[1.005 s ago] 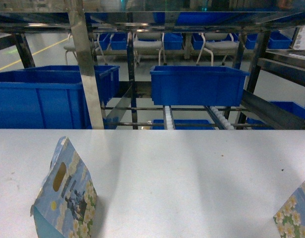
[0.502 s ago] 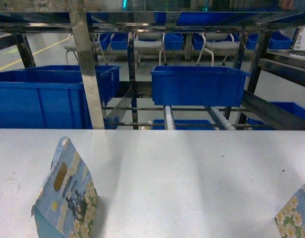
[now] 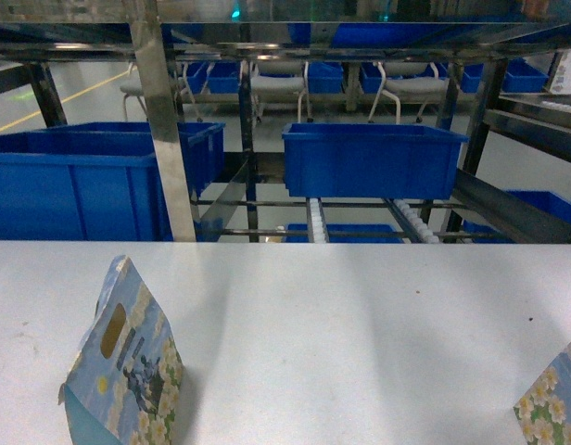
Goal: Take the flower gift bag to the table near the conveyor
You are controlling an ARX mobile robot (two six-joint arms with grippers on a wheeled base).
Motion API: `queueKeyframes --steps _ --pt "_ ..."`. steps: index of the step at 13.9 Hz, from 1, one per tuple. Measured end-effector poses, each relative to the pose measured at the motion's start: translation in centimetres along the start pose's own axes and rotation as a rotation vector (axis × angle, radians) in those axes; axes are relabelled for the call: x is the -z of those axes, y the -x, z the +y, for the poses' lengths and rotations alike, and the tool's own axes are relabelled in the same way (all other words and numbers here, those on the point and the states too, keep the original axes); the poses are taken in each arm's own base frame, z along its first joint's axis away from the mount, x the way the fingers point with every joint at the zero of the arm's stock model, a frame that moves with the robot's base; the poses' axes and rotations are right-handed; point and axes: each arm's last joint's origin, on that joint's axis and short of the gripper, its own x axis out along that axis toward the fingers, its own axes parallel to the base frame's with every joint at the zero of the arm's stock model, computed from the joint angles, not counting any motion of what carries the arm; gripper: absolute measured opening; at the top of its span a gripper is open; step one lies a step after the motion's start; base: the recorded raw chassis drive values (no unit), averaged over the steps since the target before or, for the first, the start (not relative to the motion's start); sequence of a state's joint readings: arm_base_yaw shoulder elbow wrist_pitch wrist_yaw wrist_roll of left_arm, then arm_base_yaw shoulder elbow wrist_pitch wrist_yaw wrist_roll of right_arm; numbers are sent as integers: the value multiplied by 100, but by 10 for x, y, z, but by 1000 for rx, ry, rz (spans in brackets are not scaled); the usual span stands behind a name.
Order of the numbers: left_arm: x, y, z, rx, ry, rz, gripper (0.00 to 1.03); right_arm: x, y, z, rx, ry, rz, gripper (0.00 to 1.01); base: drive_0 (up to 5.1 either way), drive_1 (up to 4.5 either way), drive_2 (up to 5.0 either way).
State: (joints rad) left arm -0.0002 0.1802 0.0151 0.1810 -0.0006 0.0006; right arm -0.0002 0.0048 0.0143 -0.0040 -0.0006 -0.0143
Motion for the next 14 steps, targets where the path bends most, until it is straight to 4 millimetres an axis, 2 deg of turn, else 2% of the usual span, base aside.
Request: queueKeyframes --steps 2,3,8,9,10,11,13,14 --pt "7 9 0 1 0 58 2 0 0 0 0 0 0 2 0 0 0" --pt "0 11 0 1 0 -8 2 0 0 0 0 0 1 2 0 0 0" --pt "4 11 0 0 0 15 2 0 0 0 0 0 1 2 0 0 0" --pt "4 11 0 0 0 15 8 0 0 0 0 0 1 2 0 0 0" --pt "4 11 0 0 0 15 32 0 0 0 0 0 1 25 0 0 0" --pt "4 11 0 0 0 15 45 0 0 0 0 0 1 38 0 0 0" --pt "4 11 0 0 0 15 62 0 0 0 0 0 1 55 0 0 0" --pt "4 11 0 0 0 15 67 0 0 0 0 0 1 60 0 0 0"
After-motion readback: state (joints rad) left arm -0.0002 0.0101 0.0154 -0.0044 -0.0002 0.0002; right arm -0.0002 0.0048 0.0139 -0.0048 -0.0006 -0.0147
